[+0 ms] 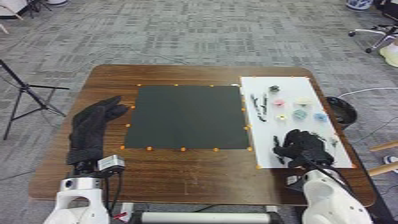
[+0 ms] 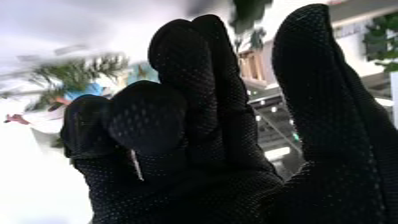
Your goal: Arrange flowers
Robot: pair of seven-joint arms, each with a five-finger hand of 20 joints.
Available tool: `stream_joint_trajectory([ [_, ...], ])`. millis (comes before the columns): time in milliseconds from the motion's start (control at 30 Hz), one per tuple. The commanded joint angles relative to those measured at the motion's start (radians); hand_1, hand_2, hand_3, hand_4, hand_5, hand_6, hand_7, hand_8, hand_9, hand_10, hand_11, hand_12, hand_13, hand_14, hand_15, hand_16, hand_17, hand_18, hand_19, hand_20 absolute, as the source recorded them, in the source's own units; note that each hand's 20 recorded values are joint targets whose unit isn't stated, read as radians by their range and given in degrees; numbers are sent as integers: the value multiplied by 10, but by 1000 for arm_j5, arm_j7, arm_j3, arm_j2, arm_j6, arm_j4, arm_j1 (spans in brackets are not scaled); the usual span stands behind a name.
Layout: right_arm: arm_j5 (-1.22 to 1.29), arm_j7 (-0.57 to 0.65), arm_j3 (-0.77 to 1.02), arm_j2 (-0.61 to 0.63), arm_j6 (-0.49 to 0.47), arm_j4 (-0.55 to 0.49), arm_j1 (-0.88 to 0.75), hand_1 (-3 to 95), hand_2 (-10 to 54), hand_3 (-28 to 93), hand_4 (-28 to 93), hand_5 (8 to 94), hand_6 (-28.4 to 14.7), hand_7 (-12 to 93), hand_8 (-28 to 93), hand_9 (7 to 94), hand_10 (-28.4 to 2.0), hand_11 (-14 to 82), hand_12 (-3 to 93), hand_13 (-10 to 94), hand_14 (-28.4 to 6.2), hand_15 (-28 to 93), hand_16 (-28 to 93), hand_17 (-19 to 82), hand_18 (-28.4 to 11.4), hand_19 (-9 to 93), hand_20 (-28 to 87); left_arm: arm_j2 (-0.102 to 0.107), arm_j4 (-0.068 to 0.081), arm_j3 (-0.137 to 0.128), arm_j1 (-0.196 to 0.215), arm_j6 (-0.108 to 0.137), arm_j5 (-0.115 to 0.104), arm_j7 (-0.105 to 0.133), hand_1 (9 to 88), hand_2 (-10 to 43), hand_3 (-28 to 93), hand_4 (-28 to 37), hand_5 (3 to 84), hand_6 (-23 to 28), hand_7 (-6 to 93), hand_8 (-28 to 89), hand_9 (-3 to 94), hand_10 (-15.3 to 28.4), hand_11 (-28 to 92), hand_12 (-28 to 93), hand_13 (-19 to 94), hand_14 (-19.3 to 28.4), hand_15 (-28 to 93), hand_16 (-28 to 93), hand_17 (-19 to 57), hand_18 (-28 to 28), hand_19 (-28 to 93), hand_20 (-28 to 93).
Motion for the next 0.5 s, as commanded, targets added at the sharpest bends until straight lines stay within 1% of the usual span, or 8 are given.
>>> stream_joint_trajectory([
  [33,-30,15,-45,-2,-95,20,20,395,-95,616,-188,590,-22,477,-71,805,-113,461,379,839,-41,653,384,498,-213,932,554,-9,-17,-4,14,-12,3,-11,284,11,696,-240,550,30,175,-70,549,150,286,170,438,195,323,1,81,113,88,182],
  [200,-4,38,-80,7,-187,28,63,470,-95,543,-162,567,-13,489,243,822,-98,475,404,860,-31,663,405,533,-203,932,591,-6,-19,-6,15,-13,4,-15,285,11,694,-240,550,31,173,-69,548,150,286,170,437,195,324,1,80,113,88,182],
  [267,30,48,-84,8,-203,25,68,536,-95,458,-109,565,-9,495,284,828,-97,473,405,868,-29,660,407,546,-197,932,590,-7,-20,-8,15,-17,5,-18,285,11,694,-239,549,31,173,-69,548,150,286,170,438,195,323,1,80,114,88,181],
  [300,58,57,-81,7,-210,20,66,678,-95,97,156,569,-3,496,281,832,-100,476,408,878,-29,652,408,550,-200,932,583,-7,-19,-7,15,-15,4,-18,285,11,693,-239,549,30,173,-69,547,150,286,170,438,195,324,1,80,114,88,181],
  [333,87,67,-78,4,-213,16,64,759,-95,-97,297,575,-4,490,282,836,-96,465,413,880,-28,647,406,556,-194,932,572,-8,-20,-8,17,-13,2,-17,285,11,693,-239,549,31,173,-69,548,150,286,170,437,195,324,1,80,114,88,181],
  [400,149,90,-69,-4,-227,12,66,841,-95,-249,445,611,-6,428,292,861,-88,400,451,896,-28,616,399,570,-181,932,533,-11,-21,-9,21,-11,2,-15,287,11,692,-239,549,31,173,-69,547,150,286,170,437,195,323,1,80,114,88,181],
  [467,223,113,-55,-10,-228,9,68,838,-95,-194,450,640,-9,379,294,878,-84,365,450,906,-27,597,392,581,-173,932,503,-12,-23,-11,23,-14,2,-18,287,11,692,-239,548,31,174,-68,547,151,286,170,437,195,323,1,80,114,88,181],
  [500,248,119,-51,-11,-230,10,73,726,-95,158,208,650,-10,360,297,886,-82,349,452,907,-28,596,390,591,-165,923,501,-12,-24,-11,26,-13,2,-16,287,11,692,-239,548,32,173,-68,547,151,286,170,437,195,322,1,80,114,88,181],
])
